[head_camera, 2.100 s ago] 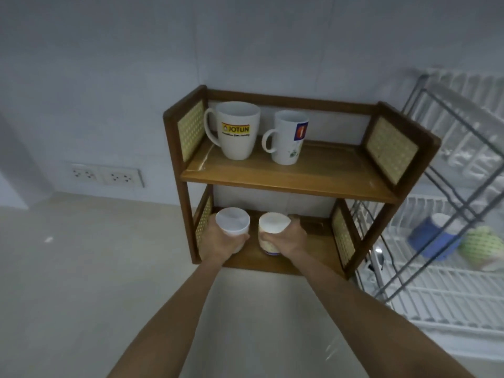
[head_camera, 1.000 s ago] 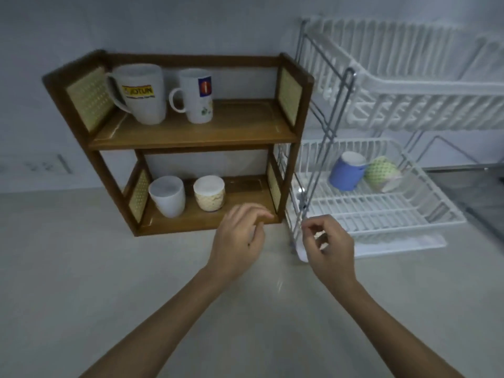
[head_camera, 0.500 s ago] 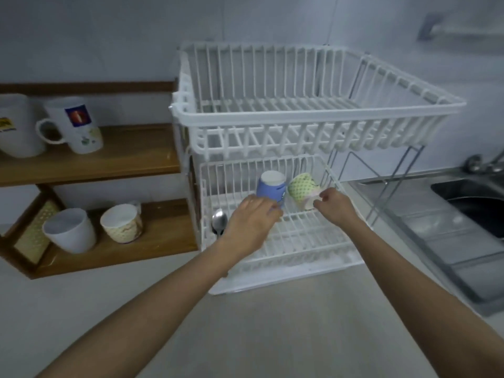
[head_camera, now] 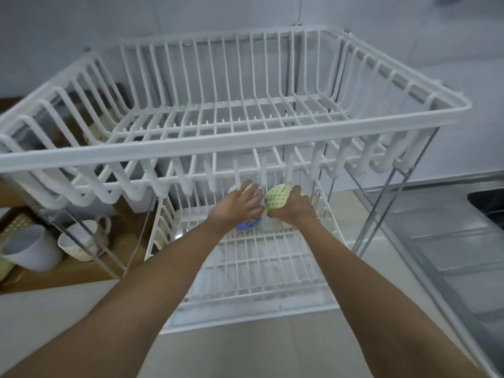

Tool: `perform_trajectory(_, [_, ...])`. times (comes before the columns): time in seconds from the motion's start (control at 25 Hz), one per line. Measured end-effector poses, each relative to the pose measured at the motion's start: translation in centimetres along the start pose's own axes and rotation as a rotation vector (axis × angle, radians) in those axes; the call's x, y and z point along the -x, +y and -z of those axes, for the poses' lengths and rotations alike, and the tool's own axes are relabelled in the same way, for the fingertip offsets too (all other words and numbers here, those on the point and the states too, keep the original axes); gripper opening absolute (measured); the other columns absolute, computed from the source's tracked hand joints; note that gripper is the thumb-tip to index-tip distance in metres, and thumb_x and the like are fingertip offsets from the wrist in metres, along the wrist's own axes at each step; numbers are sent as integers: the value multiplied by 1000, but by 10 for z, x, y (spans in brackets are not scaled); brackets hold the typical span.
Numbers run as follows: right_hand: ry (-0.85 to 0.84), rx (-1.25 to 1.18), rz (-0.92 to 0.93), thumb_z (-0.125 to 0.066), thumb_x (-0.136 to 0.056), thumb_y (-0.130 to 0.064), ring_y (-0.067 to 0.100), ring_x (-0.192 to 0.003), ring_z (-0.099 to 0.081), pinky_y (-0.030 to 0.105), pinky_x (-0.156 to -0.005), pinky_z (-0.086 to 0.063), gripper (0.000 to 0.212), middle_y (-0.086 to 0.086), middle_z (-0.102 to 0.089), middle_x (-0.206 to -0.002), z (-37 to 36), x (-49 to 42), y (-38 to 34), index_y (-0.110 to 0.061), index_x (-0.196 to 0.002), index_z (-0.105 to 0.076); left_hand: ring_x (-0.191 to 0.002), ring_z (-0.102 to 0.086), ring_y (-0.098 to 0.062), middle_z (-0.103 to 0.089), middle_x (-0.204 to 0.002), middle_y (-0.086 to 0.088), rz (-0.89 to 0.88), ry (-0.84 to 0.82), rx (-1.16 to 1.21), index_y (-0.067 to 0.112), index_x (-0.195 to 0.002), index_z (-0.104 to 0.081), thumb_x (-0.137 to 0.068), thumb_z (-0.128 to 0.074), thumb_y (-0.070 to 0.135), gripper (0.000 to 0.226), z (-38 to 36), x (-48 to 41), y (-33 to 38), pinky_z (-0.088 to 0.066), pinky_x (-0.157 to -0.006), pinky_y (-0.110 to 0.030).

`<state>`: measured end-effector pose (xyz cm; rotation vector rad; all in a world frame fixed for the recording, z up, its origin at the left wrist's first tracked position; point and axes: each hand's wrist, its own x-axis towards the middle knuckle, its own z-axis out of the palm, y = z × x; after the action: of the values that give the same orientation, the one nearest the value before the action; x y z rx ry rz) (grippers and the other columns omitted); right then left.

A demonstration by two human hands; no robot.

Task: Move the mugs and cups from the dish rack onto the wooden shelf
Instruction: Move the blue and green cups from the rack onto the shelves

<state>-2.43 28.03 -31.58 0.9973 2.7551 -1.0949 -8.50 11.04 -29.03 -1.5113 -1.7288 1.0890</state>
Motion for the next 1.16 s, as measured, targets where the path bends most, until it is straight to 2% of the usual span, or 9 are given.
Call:
perform_trajectory(0.12, [26,-18,21,-80,-65,-44,37,-119,-51,42,-92,-50,103,19,-48,-131,-4,-5,4,-12,-142,-19,-108,-63,-25,-66,-119,-3,20,89,21,30,-109,-62,-74,-67,13,39,-6,-7,1,-51,-92,-38])
perform_trajectory(0.2, [74,-38,22,-80,-63,-44,36,-115,-53,39,-86,-50,100,18,-49,-128,-7,-4,7,-11,-140,-24,-115,-54,-36,-55,-129,-17,85,37,139,18,-123,-49,-80,-56,1,47,-13,-5,-1,-51,-89,-40])
perform_trajectory(0.36, [169,-248,103,-82,-56,-44,24,-93,-56,25,-62,-42,89,6,-58,-114,-5,12,22,-17,-128,-39,-87,-65,-29,-66,-101,-11,504,0,358,18,-117,-62,-44,-81,25,76,11,35,-1,-54,-71,-32])
perform_trajectory(0.48, [240,-500,177,-82,-47,-46,19,-93,-61,23,-64,-44,90,-5,-61,-104,-2,51,27,-23,-125,-44,-85,-62,-26,-63,-97,-4,820,91,986,17,-117,-59,-42,-81,40,81,44,82,20,-49,-69,-30])
perform_trajectory(0.6, [247,-682,308,-82,-43,-43,7,-95,-63,19,-66,-50,89,-13,-61,-104,6,91,30,-27,-122,-46,-90,-61,-8,-60,-101,22,1025,151,1591,38,-113,-45,-44,-80,52,79,81,113,44,-51,-71,-29])
perform_trajectory(0.68, [218,-773,390,-82,-43,-38,0,-97,-61,12,-63,-52,85,-14,-59,-107,3,135,24,-31,-120,-46,-97,-61,-2,-59,-109,27,1029,293,1892,41,-117,-43,-44,-83,52,84,107,156,61,-55,-79,-31])
perform_trajectory(0.8, [151,-817,557,-83,-49,-28,6,-110,-58,20,-78,-55,87,-9,-57,-119,-6,200,7,-35,-126,-43,-112,-60,-11,-62,-123,6,848,503,2230,24,-128,-43,-54,-84,56,91,128,223,78,-53,-90,-32])
perform_trajectory(1.0, [34,-853,751,-84,-50,-27,9,-119,-53,22,-90,-49,94,0,-52,-127,-46,280,-53,-19,-132,-38,-109,-60,0,-63,-121,20,851,707,2183,27,-124,-50,-65,-74,59,72,124,326,62,-49,-84,-13])
perform_trajectory(1.16, [44,-831,873,-81,-50,-24,2,-118,-51,14,-90,-46,89,-3,-49,-126,-86,316,-113,-24,-128,-38,-104,-62,-2,-64,-115,3,1077,692,2067,24,-120,-47,-55,-81,44,76,86,394,44,-51,-77,-12])
